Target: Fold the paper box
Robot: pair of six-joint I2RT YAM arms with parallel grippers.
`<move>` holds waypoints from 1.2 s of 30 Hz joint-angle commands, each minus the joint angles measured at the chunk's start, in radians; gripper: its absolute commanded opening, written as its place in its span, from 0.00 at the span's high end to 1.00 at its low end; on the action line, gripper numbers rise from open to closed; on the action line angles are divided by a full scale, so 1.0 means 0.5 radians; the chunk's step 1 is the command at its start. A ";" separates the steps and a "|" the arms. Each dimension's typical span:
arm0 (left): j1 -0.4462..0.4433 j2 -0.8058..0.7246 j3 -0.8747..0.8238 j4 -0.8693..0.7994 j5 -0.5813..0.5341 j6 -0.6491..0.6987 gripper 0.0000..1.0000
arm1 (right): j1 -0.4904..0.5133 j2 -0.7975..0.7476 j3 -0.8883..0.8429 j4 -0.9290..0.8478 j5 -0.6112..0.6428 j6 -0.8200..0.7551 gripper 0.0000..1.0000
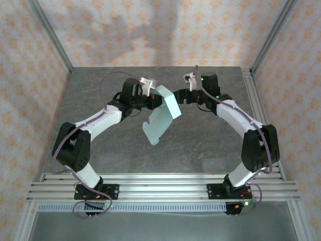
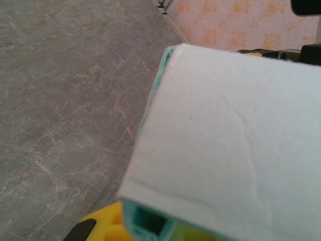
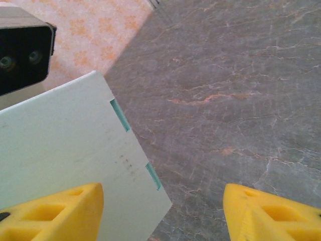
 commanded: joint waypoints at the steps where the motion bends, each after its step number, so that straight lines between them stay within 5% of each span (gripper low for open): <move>1: -0.011 -0.002 0.098 -0.057 -0.167 0.082 1.00 | 0.002 -0.088 -0.024 0.091 -0.050 0.068 0.33; 8: -0.008 -0.109 0.054 -0.307 -0.340 0.234 1.00 | -0.196 -0.191 -0.154 0.208 0.354 0.257 0.31; 15: -0.008 -0.007 0.349 -1.142 -0.960 0.234 1.00 | -0.243 -0.300 -0.173 0.053 0.779 0.188 0.31; 26: -0.081 0.430 0.859 -2.297 -1.307 0.348 1.00 | -0.242 -0.326 -0.183 -0.029 0.778 0.132 0.31; 36: -0.108 0.854 1.094 -2.650 -1.290 0.599 1.00 | -0.245 -0.379 -0.218 -0.035 0.814 0.135 0.31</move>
